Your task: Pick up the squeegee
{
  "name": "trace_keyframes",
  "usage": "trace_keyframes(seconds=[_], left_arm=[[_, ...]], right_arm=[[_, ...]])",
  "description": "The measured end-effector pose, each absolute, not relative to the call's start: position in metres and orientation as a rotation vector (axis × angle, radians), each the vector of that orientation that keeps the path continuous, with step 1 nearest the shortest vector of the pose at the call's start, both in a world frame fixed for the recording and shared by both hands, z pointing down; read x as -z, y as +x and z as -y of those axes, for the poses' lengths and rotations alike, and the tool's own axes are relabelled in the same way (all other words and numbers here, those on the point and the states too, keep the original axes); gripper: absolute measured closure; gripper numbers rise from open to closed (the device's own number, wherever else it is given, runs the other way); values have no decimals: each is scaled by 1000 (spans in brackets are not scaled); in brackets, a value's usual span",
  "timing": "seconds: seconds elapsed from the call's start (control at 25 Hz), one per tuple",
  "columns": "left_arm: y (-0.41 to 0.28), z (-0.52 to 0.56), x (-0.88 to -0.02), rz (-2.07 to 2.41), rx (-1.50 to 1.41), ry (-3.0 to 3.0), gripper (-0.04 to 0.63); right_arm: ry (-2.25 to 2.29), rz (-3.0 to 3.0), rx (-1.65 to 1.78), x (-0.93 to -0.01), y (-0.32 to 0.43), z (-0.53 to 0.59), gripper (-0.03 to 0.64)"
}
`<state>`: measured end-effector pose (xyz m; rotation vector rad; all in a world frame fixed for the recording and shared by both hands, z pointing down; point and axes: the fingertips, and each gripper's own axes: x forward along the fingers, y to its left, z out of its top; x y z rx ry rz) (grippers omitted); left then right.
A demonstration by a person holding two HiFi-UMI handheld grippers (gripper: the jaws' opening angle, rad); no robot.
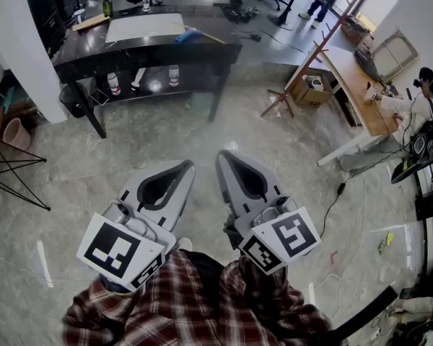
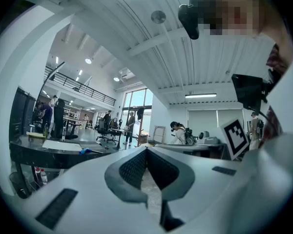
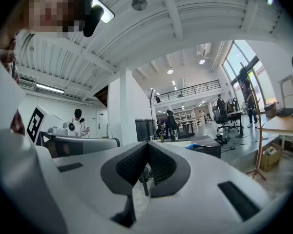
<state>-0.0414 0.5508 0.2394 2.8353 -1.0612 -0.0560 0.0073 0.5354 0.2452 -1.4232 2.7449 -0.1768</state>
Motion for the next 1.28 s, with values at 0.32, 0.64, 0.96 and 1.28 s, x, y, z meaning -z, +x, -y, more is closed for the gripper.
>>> trace_keyframes(seconds=[0.32,0.64,0.96,1.28], left_arm=[[-32,-546,-252,1071,19,2822,586],[-38,-498,-266,1075,-1,2780,586],[-62,-382,-265,1060,21,2781,586],[-91,-269,-254,1012,45,2822,586]], right_arm=[[-1404,-2745,207,-258,18,-532,604],[-1404,-2763,250,-269,14,-482,604],[-1432,-2773,233,-268,-8,-369,604],[-1516,-2709,174,-252,-25,-252,604]])
